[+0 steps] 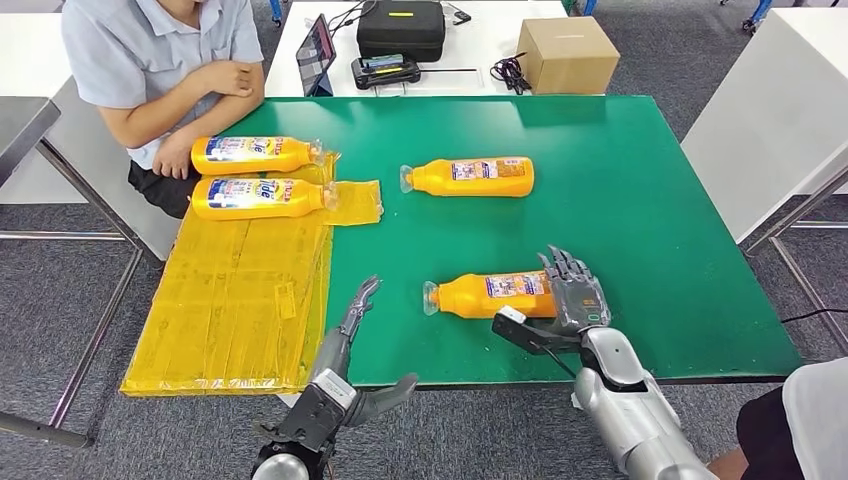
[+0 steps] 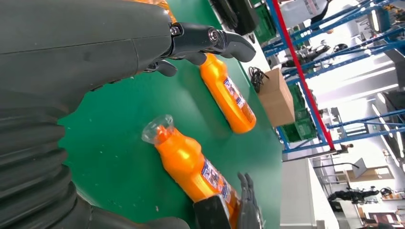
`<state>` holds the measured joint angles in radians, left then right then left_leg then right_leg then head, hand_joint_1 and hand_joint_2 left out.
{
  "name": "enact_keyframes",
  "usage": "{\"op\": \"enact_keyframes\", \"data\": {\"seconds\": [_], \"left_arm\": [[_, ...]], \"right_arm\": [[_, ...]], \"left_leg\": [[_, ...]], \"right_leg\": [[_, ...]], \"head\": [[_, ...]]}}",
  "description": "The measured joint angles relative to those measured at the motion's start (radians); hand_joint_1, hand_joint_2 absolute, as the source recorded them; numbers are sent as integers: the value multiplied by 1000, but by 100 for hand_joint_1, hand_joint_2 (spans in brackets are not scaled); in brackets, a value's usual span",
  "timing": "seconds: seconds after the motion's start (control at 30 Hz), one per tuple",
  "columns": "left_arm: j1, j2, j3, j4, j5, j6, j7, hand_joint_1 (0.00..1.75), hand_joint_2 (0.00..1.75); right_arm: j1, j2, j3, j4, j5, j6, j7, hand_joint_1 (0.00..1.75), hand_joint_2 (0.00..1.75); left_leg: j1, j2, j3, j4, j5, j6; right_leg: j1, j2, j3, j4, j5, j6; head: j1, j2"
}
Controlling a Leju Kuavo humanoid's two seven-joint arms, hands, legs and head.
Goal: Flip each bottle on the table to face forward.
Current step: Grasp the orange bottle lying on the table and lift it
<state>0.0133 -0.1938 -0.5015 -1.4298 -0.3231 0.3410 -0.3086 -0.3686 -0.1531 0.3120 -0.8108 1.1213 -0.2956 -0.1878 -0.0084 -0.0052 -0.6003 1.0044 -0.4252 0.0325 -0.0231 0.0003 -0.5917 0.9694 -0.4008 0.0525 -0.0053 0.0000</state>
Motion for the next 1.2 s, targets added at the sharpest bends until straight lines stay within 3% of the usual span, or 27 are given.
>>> {"op": "enact_keyframes", "data": {"seconds": [0.17, 0.23, 0.27, 0.4, 0.5, 0.97, 1.07, 1.2], "left_arm": [[-3, 0, -4, 4, 0, 0, 0, 0, 175], [-4, 0, -5, 5, 0, -1, 0, 0, 175], [-4, 0, -6, 6, 0, -2, 0, 0, 175], [-10, 0, -9, 10, 1, -7, 0, 0, 175], [-15, 0, -13, 15, 1, -9, 0, 0, 175], [-44, 0, -25, 45, 10, -15, -10, 0, 175], [-50, 0, -27, 51, 18, -14, -21, 0, 175], [-59, -2, -28, 62, 63, -4, -47, 0, 175]], "right_arm": [[-22, 0, 8, 25, -6, 14, -2, 1, 175], [-31, 0, 14, 34, -8, 25, -2, 16, 175], [-37, 1, 18, 39, -10, 36, 1, 31, 175], [-71, 1, 41, 68, -20, 98, 28, 148, 175], [-96, 0, 57, 94, -28, 123, 36, 170, 175], [-187, -19, 121, 184, -96, 216, -1, 173, 175], [-190, -26, 121, 188, -170, 250, -58, 175, 175], [-179, -43, 88, 184, -376, 346, -190, 175, 175]], "left_leg": [[0, 0, 1, 0, 0, 0], [0, 0, 2, 0, 0, 0], [0, 1, 2, 0, 0, 0], [0, 1, 3, 0, 0, 0], [0, 1, 3, 0, 1, 1], [0, 0, 7, 0, 1, 1], [0, 0, 8, 0, 1, 1], [0, 1, 12, 0, -2, 1]], "right_leg": [[0, 0, 1, 0, 0, 0], [0, 0, 1, 0, 0, 0], [0, 0, 1, 0, 0, 0], [0, 1, 2, 0, 0, 0], [0, 1, 3, 0, 0, 0], [0, 0, 7, 0, 0, 0], [0, 1, 8, 0, 0, 0], [0, 1, 11, -1, 0, 0]], "head": [[0, 0], [0, 0], [0, 0], [0, 0], [0, 0], [0, 0], [0, 0], [0, 0]]}}
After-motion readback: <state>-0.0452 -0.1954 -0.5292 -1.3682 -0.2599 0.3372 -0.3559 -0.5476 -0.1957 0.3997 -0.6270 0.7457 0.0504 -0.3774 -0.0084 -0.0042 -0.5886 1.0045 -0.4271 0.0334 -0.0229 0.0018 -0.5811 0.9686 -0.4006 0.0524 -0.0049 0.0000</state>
